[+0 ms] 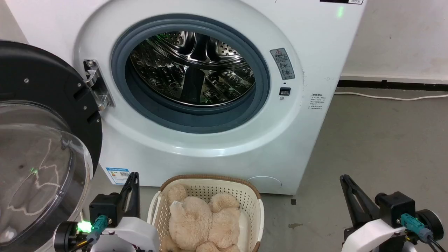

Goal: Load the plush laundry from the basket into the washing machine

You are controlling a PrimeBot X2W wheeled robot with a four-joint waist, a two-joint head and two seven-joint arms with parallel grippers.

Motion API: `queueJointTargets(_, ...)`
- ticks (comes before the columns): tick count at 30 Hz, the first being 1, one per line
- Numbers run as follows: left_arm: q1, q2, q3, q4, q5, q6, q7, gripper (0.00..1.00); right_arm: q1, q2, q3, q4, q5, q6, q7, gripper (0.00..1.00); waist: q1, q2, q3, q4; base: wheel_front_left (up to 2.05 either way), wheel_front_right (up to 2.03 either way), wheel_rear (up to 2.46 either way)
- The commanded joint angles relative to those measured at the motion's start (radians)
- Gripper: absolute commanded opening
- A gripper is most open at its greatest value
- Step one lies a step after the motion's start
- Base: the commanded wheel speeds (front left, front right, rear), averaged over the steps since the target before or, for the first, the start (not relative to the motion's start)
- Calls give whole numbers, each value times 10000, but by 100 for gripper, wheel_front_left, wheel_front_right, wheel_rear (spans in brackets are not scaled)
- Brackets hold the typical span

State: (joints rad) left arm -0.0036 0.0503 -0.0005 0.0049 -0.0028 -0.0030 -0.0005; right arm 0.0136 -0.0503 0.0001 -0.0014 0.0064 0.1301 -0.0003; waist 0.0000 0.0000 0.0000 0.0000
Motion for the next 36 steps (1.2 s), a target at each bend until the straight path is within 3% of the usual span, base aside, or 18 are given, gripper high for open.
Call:
queueJointTargets(1,0,0,-7,2,0,0,-2,100,0,0,-2,-1,7,0,-2,100,0,0,0,0,0,0,0)
queueJointTargets(18,-63,3,-418,177,-11,59,-281,100,78,0,-99,-126,198,1,-281,100,0,0,196,-77,0,0,0)
queueJointTargets(36,-936,50,-1092,2180,-77,-28,-627,100,-302,0,61,-319,493,2,-657,100,0,0,1456,-670,0,0,0)
